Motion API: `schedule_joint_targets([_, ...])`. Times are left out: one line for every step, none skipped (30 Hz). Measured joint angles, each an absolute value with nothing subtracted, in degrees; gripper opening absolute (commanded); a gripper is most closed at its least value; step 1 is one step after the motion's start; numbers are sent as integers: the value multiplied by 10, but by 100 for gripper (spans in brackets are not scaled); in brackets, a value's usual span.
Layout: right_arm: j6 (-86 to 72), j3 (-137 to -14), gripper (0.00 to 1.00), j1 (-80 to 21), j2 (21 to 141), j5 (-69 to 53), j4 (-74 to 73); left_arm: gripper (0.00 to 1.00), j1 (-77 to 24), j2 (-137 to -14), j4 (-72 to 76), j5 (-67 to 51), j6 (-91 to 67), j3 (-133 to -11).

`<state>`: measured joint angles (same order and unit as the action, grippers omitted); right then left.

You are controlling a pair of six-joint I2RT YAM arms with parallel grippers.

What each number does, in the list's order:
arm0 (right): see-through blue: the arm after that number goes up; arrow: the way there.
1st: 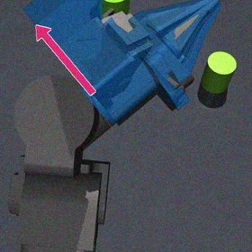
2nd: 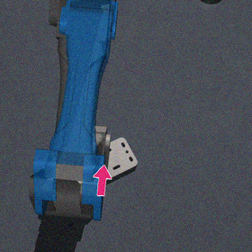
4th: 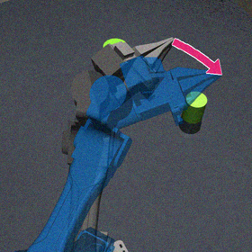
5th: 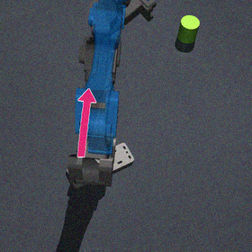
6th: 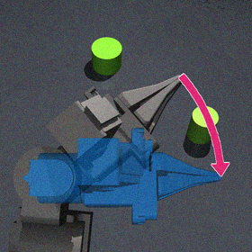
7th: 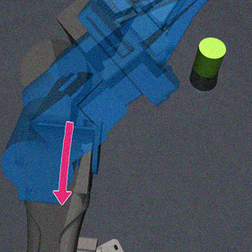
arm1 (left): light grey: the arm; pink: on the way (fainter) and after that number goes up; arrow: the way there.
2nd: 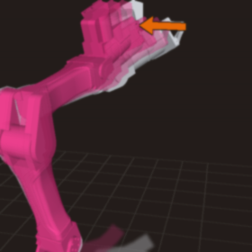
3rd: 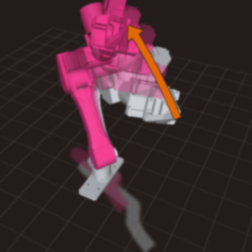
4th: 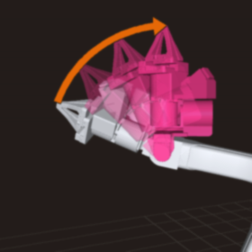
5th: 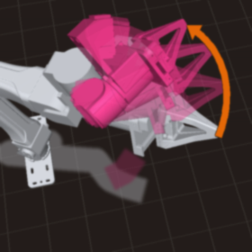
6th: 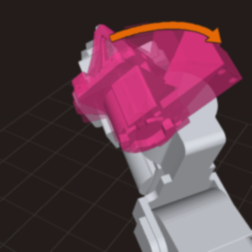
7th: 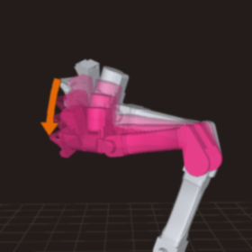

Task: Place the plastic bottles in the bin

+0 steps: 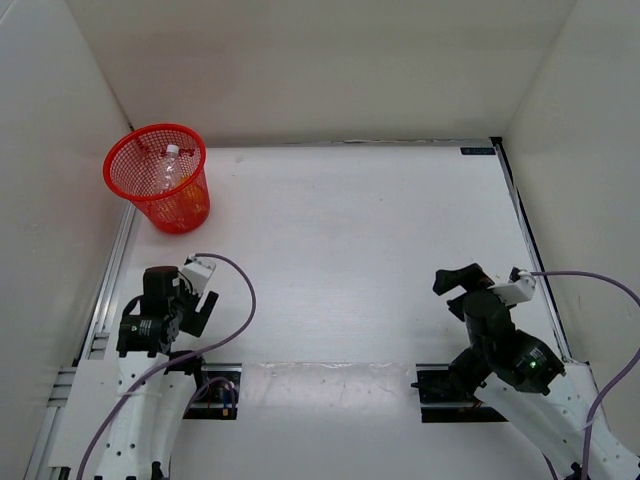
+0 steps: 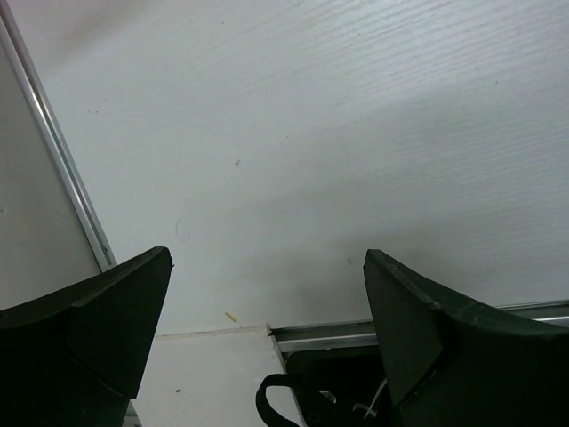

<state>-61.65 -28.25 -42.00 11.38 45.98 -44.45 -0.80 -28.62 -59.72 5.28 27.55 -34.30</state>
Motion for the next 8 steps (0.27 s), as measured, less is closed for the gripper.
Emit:
schedule_joint_targets([-622,-283,100,-420,117,462,-449,100,-7,-286,-595,52,273,-343])
schedule_joint_targets([-627,-283,100,-420,123,463,-453,100,-6,-286,-593,51,270,-343])
schedule_joint_targets([-630,-283,100,-420,130,464,-456,100,-6,-286,-591,51,267,-343])
schedule_joint_targets([-632,-283,100,-420,138,464,-458,100,-6,-286,-589,51,265,-343])
schedule_joint_targets([-636,-283,100,-420,146,464,-461,100,-6,-286,-587,51,264,-343])
schedule_joint_targets([-639,-283,100,-420,154,464,-464,100,-5,-286,-586,51,262,-343])
schedule_joint_targets([-641,-283,100,-420,161,464,-466,100,-5,-286,-585,51,260,-343])
schedule_joint_targets([-642,-283,100,-420,166,464,-467,100,-5,-286,-584,51,258,-343])
